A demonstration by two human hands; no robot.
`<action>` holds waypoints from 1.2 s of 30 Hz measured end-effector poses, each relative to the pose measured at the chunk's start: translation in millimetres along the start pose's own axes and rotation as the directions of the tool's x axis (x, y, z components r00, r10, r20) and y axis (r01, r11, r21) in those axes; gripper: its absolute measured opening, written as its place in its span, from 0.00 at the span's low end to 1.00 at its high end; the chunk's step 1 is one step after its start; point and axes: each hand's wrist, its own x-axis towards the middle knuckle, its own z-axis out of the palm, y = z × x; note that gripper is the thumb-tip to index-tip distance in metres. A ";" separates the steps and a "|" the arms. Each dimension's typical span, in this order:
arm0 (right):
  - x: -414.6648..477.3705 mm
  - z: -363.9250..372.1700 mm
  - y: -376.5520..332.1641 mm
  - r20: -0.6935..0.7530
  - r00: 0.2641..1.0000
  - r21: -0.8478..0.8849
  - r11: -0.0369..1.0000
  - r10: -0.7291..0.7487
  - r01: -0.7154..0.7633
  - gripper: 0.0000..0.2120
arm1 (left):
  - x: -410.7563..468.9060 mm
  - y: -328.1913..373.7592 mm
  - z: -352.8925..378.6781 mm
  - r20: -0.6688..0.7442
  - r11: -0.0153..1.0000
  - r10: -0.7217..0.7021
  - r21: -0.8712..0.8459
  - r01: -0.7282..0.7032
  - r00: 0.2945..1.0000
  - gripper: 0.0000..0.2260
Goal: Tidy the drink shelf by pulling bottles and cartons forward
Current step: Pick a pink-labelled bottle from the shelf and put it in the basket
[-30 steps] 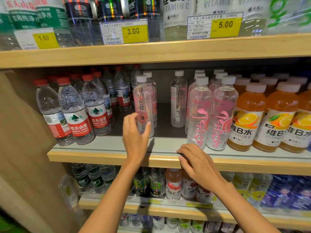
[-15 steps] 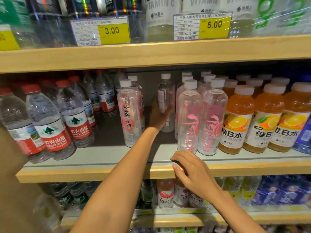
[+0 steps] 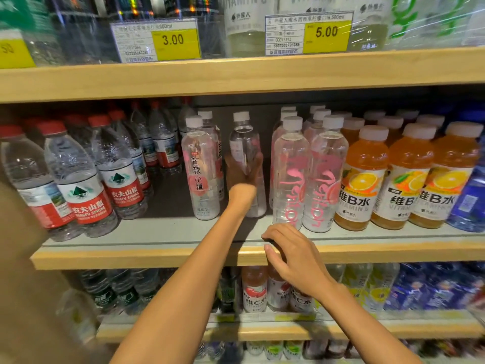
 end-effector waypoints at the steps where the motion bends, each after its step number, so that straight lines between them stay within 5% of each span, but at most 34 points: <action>1: 0.0 0.3 -0.4 -0.001 1.000 -0.002 1.000 0.002 -0.002 0.15 | -7.8 -2.8 -3.1 0.029 0.998 -0.068 0.016 0.068 0.997 0.15; 2: -0.2 0.4 -0.4 -0.002 1.000 -0.001 1.000 0.003 -0.003 0.14 | -16.6 -4.1 -6.7 0.019 0.997 -0.078 0.014 0.078 0.997 0.08; 5: -0.3 -0.4 -1.0 -0.010 1.000 0.062 0.998 0.029 -0.028 0.09 | -39.0 -3.4 -17.2 -0.079 0.993 0.117 -0.006 -0.118 0.990 0.13; 9: 0.5 -6.3 -8.8 -0.112 0.967 0.374 0.911 0.230 -0.174 0.06 | -65.8 8.6 -34.7 -0.042 0.962 0.255 -0.093 -0.258 0.966 0.16; 12: 3.2 -18.9 -25.0 -0.022 0.935 0.623 0.736 0.354 -0.264 0.19 | -77.3 18.2 -48.7 0.026 0.952 0.273 -0.153 -0.266 0.962 0.21; 14: 7.5 -25.8 -34.9 0.102 0.947 0.742 0.611 0.306 -0.278 0.24 | -85.6 25.1 -53.5 0.091 0.952 0.246 -0.212 -0.223 0.965 0.20; 20: 9.6 -34.7 -37.1 0.345 0.918 0.896 0.221 0.196 -0.384 0.20 | -109.8 38.7 -55.3 0.296 0.909 0.198 -0.413 -0.062 0.934 0.22; 23: 3.2 -32.9 -36.1 0.302 0.918 0.892 0.264 0.257 -0.367 0.24 | -114.6 48.2 -54.9 0.308 0.925 0.168 -0.376 -0.043 0.936 0.19; 27: -4.9 -32.0 -35.8 0.153 0.931 0.860 0.419 0.332 -0.291 0.18 | -111.8 69.1 -54.8 0.188 0.946 0.225 -0.276 -0.168 0.956 0.23; 36: -8.9 -31.3 -46.2 -0.011 0.936 0.771 0.600 0.351 -0.216 0.33 | -118.8 86.6 -29.0 -0.234 0.862 0.354 -0.294 -0.413 0.906 0.08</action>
